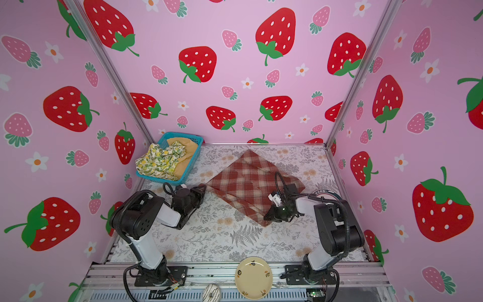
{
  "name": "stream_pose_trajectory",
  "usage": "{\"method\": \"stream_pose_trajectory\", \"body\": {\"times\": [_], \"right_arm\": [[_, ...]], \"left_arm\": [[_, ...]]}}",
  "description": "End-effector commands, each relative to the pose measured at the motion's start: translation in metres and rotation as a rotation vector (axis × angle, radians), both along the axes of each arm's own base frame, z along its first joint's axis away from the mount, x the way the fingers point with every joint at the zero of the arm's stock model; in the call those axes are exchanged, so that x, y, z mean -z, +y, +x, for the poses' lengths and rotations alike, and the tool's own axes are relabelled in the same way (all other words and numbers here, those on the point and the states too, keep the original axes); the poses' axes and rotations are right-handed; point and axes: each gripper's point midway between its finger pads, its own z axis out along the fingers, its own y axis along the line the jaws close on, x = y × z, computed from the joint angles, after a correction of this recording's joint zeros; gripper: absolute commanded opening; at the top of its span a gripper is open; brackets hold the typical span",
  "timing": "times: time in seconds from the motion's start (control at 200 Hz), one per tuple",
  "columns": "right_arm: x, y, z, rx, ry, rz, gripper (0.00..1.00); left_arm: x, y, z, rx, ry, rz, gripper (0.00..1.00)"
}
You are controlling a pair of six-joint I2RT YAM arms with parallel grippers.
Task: Fold and stack the skirts
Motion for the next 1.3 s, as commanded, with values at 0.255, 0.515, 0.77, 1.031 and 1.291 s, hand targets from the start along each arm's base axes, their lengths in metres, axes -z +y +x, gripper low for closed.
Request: {"method": "stream_pose_trajectory", "body": {"times": [0.255,0.515,0.77,1.031,1.291], "right_arm": [[0.005,-0.009,0.008,0.004,-0.034,-0.056,0.11],[0.001,-0.008,0.010,0.006,-0.052,-0.055,0.11],[-0.021,-0.004,0.021,0.008,-0.131,-0.052,0.11],[-0.062,-0.002,0.025,-0.014,-0.245,-0.083,0.11],[-0.113,-0.002,0.017,-0.042,-0.403,-0.109,0.11]], "left_arm": [[-0.019,-0.008,0.025,0.039,-0.038,-0.007,0.31],[-0.030,-0.009,0.031,0.060,-0.043,0.023,0.10],[-0.058,-0.019,0.029,0.145,-0.053,0.058,0.02],[-0.093,-0.024,0.018,0.207,0.011,0.109,0.00],[-0.149,-0.023,0.015,0.283,0.081,0.250,0.00]]}}
